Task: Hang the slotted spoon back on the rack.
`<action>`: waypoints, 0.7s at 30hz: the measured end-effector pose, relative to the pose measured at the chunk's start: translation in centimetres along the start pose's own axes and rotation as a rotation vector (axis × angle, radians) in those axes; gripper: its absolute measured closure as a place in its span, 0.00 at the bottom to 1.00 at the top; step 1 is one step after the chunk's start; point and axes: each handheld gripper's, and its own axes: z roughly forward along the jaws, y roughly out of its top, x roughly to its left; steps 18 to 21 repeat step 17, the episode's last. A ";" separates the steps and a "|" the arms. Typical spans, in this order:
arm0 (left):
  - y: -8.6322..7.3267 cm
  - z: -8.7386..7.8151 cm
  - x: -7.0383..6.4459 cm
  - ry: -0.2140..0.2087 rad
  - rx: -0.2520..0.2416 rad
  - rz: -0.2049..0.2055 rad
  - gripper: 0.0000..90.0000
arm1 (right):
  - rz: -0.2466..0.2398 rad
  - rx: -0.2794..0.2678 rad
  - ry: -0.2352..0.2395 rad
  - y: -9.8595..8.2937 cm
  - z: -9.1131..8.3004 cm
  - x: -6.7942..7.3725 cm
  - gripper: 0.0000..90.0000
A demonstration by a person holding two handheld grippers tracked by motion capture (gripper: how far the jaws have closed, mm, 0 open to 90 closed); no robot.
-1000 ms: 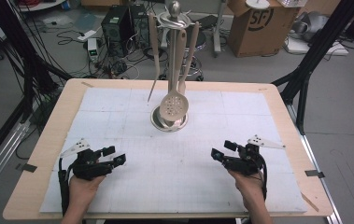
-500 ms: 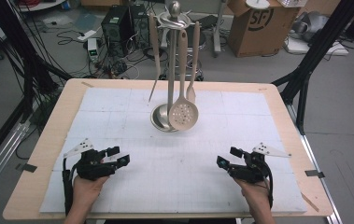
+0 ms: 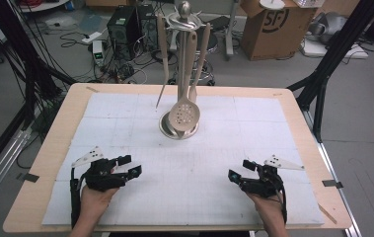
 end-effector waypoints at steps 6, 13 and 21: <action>0.0 -0.1 0.1 0.002 0.001 -0.002 0.29 | 0.014 -0.007 0.004 0.1 -0.2 -0.2 0.15; 0.0 0.0 0.1 0.007 0.004 -0.002 0.29 | 0.020 -0.011 0.007 0.0 -0.2 -0.3 0.15; 0.0 0.0 0.1 0.007 0.006 -0.002 0.29 | 0.022 -0.017 0.005 0.0 -0.2 -0.4 0.15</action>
